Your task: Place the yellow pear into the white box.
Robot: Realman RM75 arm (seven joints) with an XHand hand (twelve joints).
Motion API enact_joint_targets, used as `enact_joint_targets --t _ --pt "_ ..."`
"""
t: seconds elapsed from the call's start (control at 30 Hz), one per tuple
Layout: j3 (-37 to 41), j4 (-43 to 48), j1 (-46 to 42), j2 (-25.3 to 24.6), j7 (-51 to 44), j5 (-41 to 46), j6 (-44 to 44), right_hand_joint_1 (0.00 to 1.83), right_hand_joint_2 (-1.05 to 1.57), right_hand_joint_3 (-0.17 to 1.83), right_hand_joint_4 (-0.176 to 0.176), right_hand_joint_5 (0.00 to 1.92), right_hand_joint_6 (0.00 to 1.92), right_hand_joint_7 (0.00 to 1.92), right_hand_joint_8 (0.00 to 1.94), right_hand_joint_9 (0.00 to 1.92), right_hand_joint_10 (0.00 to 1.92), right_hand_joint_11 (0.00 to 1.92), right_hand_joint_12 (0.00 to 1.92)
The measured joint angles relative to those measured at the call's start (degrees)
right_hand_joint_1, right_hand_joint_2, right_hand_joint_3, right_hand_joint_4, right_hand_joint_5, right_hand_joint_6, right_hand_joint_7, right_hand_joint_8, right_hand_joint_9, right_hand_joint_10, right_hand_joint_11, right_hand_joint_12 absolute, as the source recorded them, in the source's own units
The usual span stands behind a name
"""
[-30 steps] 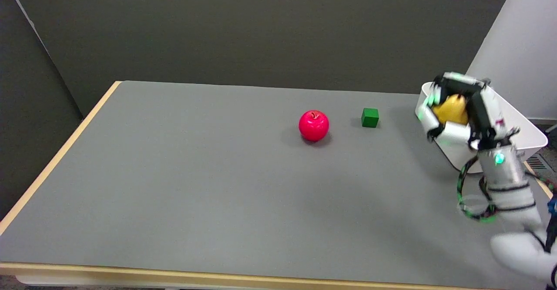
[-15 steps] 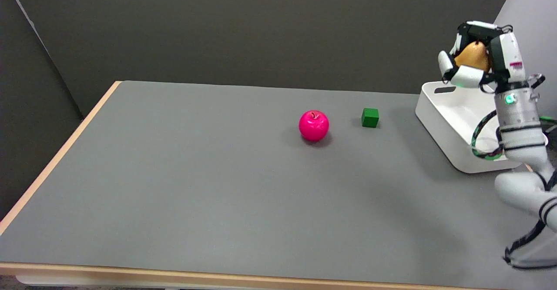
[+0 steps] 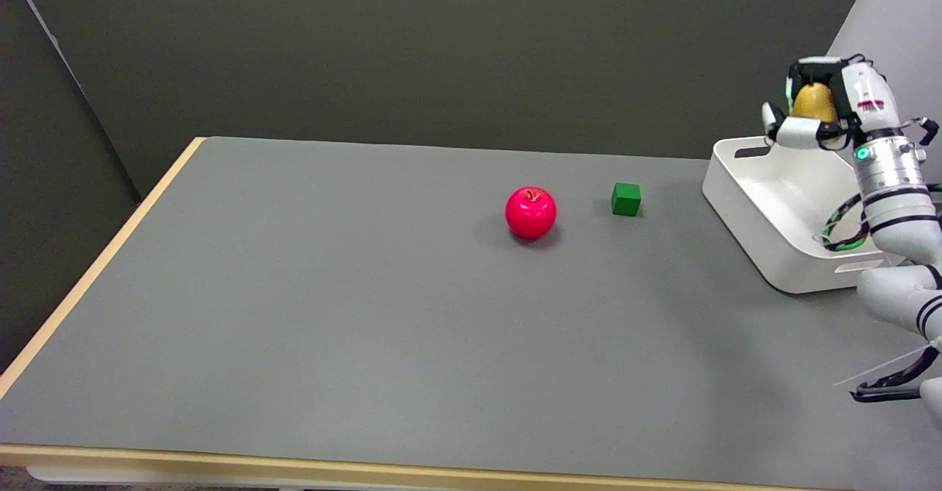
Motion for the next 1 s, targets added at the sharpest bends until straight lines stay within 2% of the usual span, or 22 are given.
enact_joint_targets --t 0.1,0.17,0.23,0.3,0.37,0.43,0.47,0.5,0.53,0.57,0.6,0.67,0.73,0.87,0.93,1.0 --pt "0.0 -2.6 0.4 0.1 -2.2 -0.7 -1.3 1.13 0.65 0.91 0.031 0.93 1.92 1.13 1.94 1.3 1.92 1.14 1.92" --pt "0.0 -3.9 0.4 0.2 -3.4 -0.9 -2.0 1.05 0.72 0.8 0.006 0.87 1.92 1.04 1.94 1.23 1.92 0.98 1.92" --pt "0.0 -5.1 0.4 0.2 -4.6 -1.1 -2.5 0.88 0.8 1.13 0.033 0.74 1.85 0.83 1.94 1.07 1.92 0.72 1.92" --pt "0.1 -5.9 0.2 0.3 -5.3 -1.1 -2.9 0.6 0.79 0.89 -0.049 0.72 1.55 0.66 1.94 0.79 1.92 0.31 1.92" --pt "0.2 -6.8 -0.1 0.3 -5.8 -1.0 -3.2 0.48 0.78 0.91 -0.05 0.61 1.27 0.81 1.58 0.88 1.72 0.21 1.92" --pt "0.3 -7.3 -0.4 0.3 -5.8 -0.4 -3.5 0.25 0.7 0.95 0.005 0.38 0.74 0.46 0.72 0.41 1.01 0.24 1.57" --pt "0.3 -7.5 -0.5 0.3 -5.6 0.1 -3.6 0.18 0.69 0.93 0.023 0.3 0.57 0.33 0.45 0.23 0.78 0.2 1.42" --pt "0.4 -7.7 -0.7 0.2 -5.3 0.4 -3.7 0.19 0.72 0.85 0.027 0.27 0.51 0.29 0.39 0.16 0.72 0.11 1.32" --pt "0.4 -7.9 -1.0 0.2 -4.8 1.0 -3.9 0.23 0.72 0.86 0.031 0.23 0.47 0.22 0.34 0.1 0.63 0.04 1.19" --pt "0.4 -8.0 -1.3 0.1 -4.3 1.6 -4.1 0.34 0.67 0.98 0.037 0.17 0.48 0.11 0.32 0.04 0.47 0.01 1.03" --pt "0.5 -8.0 -1.6 0.1 -3.8 2.2 -4.4 0.33 0.64 1.01 0.041 0.14 0.47 0.06 0.28 0.01 0.37 0.0 0.96" --pt "0.5 -8.0 -2.2 0.0 -2.9 3.0 -5.0 0.19 0.62 0.94 0.044 0.13 0.42 0.04 0.17 0.0 0.27 0.0 0.95" --pt "0.6 -8.0 -2.8 -0.1 -1.9 3.8 -5.8 0.22 0.64 0.97 0.037 0.1 0.42 0.0 0.12 0.0 0.12 0.0 0.84" --pt "0.7 -7.5 -4.0 -0.1 0.2 5.2 -7.2 0.3 0.63 0.99 0.043 0.08 0.42 0.0 0.06 0.0 0.0 0.0 0.75" --pt "0.8 -7.2 -4.6 -0.2 0.9 5.7 -7.7 0.3 0.62 0.98 0.043 0.08 0.42 0.0 0.07 0.0 0.0 0.0 0.74" --pt "1.0 -6.6 -5.3 -0.2 1.7 6.2 -8.0 0.21 0.69 0.81 0.051 0.12 0.33 0.0 0.05 0.0 0.03 0.0 0.74"
